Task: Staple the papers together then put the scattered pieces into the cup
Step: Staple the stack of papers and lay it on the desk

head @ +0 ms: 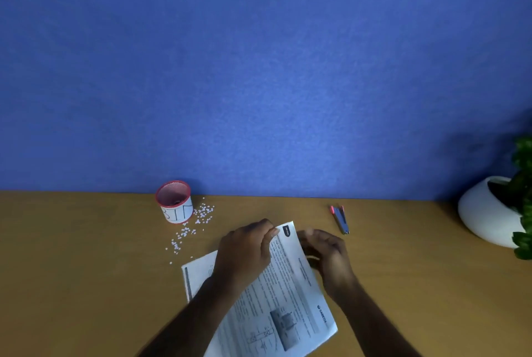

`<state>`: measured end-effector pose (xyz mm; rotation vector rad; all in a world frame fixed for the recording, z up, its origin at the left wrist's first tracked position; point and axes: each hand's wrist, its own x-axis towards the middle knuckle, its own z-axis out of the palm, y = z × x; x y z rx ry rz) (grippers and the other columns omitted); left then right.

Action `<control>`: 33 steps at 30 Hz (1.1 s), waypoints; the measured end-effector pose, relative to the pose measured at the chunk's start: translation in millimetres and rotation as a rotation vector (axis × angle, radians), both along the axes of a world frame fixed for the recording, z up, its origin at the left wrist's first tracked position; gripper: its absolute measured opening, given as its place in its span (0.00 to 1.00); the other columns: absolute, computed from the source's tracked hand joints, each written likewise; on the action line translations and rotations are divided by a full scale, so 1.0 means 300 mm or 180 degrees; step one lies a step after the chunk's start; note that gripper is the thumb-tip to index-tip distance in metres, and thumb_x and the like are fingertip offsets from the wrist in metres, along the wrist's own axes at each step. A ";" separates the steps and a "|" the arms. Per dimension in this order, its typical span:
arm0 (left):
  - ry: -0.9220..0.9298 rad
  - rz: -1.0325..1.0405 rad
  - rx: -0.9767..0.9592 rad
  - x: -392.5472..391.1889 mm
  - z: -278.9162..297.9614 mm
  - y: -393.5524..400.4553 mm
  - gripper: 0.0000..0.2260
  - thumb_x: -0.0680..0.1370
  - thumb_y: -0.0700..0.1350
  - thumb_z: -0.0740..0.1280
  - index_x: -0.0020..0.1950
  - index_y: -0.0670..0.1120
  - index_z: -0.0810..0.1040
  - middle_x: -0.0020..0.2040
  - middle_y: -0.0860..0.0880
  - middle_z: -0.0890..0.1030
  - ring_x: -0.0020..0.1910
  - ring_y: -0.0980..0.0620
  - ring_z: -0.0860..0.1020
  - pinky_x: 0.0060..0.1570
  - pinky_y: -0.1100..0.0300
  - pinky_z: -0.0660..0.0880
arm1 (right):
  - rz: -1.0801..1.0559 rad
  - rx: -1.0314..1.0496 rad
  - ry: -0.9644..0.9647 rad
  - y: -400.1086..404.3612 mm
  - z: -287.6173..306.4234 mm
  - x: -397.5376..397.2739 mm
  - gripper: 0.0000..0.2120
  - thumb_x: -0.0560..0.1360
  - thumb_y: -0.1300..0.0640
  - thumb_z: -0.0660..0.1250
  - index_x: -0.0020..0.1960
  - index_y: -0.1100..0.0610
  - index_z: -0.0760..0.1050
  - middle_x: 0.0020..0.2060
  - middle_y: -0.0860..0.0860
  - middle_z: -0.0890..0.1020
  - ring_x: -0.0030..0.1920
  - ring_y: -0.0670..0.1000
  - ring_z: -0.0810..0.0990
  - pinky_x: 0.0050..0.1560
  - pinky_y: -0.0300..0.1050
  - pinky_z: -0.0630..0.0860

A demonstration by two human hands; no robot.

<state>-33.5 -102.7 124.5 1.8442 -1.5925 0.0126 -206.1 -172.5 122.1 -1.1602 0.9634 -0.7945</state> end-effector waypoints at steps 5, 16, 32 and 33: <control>0.0102 -0.0061 -0.0047 0.001 -0.016 -0.053 0.11 0.81 0.53 0.60 0.43 0.51 0.77 0.37 0.56 0.84 0.32 0.55 0.80 0.32 0.63 0.75 | -0.1235 -0.0445 0.1257 -0.244 -0.180 -0.075 0.06 0.74 0.52 0.74 0.44 0.55 0.83 0.40 0.58 0.86 0.40 0.58 0.85 0.44 0.53 0.83; 0.0233 -0.0268 0.0070 0.030 -0.061 -0.208 0.12 0.81 0.55 0.60 0.41 0.53 0.75 0.35 0.60 0.81 0.27 0.62 0.73 0.29 0.73 0.65 | -0.0924 -0.1073 0.3208 -0.533 -0.321 -0.166 0.21 0.74 0.51 0.73 0.61 0.61 0.76 0.51 0.57 0.84 0.45 0.53 0.80 0.43 0.44 0.76; 0.0358 -0.0425 0.0354 0.030 -0.091 -0.306 0.11 0.81 0.56 0.59 0.39 0.56 0.68 0.33 0.58 0.80 0.28 0.59 0.75 0.29 0.69 0.64 | -0.1109 -0.0880 0.2940 -0.598 -0.369 -0.124 0.19 0.75 0.53 0.73 0.62 0.61 0.77 0.49 0.56 0.87 0.45 0.56 0.85 0.48 0.52 0.82; 0.0359 -0.0437 0.0372 0.029 -0.087 -0.303 0.11 0.81 0.56 0.59 0.39 0.56 0.69 0.34 0.57 0.81 0.28 0.58 0.76 0.29 0.69 0.64 | -0.1090 -0.0564 0.2446 -0.598 -0.351 -0.126 0.21 0.74 0.57 0.75 0.64 0.61 0.76 0.50 0.58 0.86 0.48 0.57 0.85 0.51 0.55 0.82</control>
